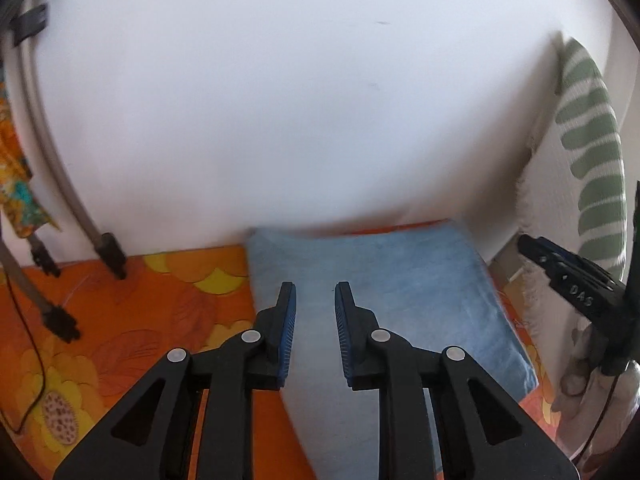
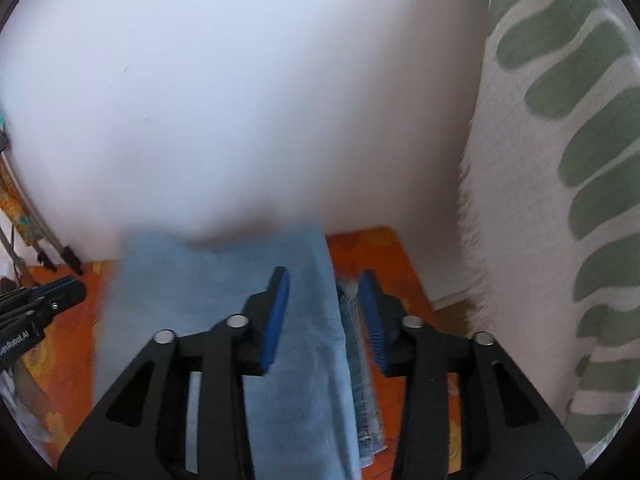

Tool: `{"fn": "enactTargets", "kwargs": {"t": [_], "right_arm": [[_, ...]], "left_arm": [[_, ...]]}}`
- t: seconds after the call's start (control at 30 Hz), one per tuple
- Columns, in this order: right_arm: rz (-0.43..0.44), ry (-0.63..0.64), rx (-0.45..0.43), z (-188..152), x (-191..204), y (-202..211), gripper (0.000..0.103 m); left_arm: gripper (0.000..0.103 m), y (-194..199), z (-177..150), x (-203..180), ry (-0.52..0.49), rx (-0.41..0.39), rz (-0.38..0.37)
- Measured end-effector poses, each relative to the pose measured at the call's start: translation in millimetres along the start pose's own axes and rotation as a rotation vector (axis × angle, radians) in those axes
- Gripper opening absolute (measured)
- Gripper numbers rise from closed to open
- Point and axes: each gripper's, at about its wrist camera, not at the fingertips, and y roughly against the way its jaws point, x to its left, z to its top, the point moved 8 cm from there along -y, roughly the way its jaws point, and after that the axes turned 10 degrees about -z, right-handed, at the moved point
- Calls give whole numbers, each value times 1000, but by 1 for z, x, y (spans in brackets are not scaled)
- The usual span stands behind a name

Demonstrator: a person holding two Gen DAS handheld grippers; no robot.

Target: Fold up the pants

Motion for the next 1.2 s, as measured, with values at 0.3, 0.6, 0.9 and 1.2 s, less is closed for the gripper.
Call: {"fn": "enactTargets", "kwargs": {"t": [0.3, 0.6, 0.9, 1.2], "right_arm": [[32, 21, 6, -9, 4, 26, 42], [49, 31, -7, -24, 3, 87, 55], [24, 63, -65, -48, -3, 164, 59], [-17, 51, -75, -83, -17, 246, 60]], "left_arm": [[18, 36, 0, 4, -3, 0, -26], [19, 102, -11, -15, -44, -30, -39], [32, 167, -43, -48, -103, -59, -77], [53, 228, -82, -89, -199, -79, -114]]}}
